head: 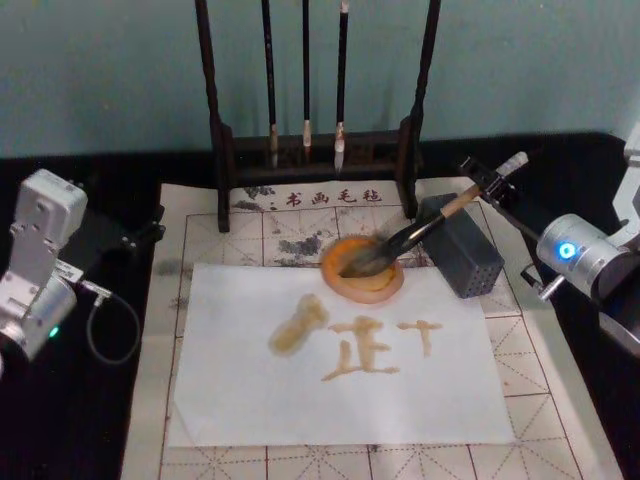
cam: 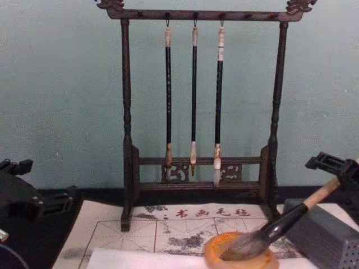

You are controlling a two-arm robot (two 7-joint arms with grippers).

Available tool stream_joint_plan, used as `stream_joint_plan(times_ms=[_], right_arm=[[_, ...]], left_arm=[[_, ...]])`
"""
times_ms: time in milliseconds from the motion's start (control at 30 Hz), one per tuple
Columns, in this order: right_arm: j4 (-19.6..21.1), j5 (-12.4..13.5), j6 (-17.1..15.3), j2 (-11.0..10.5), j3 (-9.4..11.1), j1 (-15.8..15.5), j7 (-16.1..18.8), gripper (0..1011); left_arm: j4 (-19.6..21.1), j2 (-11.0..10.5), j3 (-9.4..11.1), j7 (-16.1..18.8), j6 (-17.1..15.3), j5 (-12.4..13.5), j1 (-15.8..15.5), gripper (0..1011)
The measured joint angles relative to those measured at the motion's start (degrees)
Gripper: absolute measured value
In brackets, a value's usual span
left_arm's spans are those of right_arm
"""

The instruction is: Pick up the brush from the inkstone, write on the paper, then place the brush back to its original position.

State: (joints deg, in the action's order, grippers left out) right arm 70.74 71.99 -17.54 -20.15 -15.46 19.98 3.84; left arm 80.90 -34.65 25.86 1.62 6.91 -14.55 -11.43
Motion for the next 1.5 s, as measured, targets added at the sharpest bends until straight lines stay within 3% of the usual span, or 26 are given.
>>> stream_joint_plan(times_ms=[333, 833, 1500], right_arm=[[-0.74, 0.46, 0.91, -0.75, -1.69, 0.92, 0.70, 1000], [-0.67, 0.43, 0.74, -0.64, -1.44, 0.80, 0.57, 965], [-0.59, 0.38, 0.62, -0.57, -1.32, 0.70, 0.47, 382]], left_arm=[[0.00, 0.00, 0.00, 0.00, 0.00, 0.00, 0.00, 1001], [0.00, 0.00, 0.00, 0.00, 0.00, 0.00, 0.00, 1001], [0.00, 0.00, 0.00, 0.00, 0.00, 0.00, 0.00, 1001]])
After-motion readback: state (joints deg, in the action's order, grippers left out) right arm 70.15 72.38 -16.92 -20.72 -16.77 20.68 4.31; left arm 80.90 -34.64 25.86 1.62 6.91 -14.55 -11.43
